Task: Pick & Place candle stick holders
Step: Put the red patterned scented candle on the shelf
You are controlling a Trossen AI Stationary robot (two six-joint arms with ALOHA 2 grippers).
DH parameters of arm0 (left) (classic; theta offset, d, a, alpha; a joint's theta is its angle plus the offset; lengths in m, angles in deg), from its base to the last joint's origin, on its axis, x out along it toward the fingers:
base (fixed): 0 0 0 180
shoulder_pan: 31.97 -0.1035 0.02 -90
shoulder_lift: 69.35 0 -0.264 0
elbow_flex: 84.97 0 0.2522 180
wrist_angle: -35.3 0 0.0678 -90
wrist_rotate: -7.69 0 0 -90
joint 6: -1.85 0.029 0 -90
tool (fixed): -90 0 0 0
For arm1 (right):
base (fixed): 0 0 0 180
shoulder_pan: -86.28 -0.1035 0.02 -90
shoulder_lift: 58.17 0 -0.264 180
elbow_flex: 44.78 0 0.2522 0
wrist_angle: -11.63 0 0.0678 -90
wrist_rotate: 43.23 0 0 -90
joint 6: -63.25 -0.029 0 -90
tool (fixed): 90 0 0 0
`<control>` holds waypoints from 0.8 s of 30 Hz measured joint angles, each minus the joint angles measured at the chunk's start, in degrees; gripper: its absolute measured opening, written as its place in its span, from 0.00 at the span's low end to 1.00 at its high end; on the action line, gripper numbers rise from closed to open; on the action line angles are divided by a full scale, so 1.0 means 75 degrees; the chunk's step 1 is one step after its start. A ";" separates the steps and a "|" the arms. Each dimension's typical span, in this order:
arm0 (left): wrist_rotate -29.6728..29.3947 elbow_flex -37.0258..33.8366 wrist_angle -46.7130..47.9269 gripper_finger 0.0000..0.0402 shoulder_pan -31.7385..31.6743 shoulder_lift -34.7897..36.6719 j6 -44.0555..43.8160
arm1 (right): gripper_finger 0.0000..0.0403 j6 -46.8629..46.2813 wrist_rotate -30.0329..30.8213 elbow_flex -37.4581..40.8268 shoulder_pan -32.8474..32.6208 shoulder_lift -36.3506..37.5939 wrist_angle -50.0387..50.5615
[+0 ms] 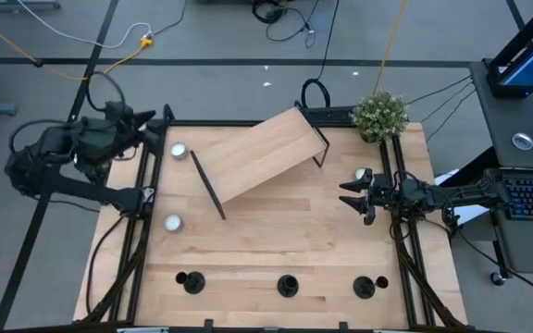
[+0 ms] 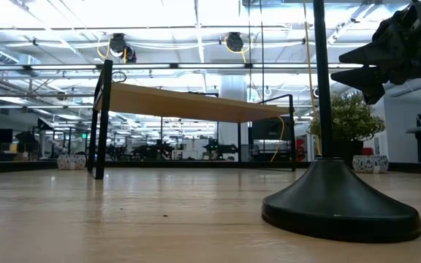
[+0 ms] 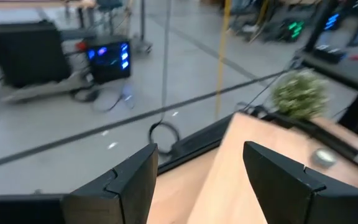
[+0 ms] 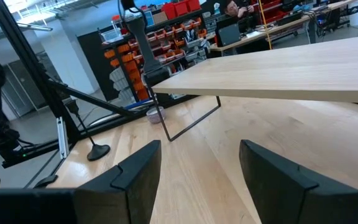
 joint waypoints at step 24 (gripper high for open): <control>0.3887 0.0548 0.2421 0.60 -0.6603 -0.2692 0.0228 | 0.53 -0.1142 0.0003 0.0000 -0.0003 -0.0003 0.0032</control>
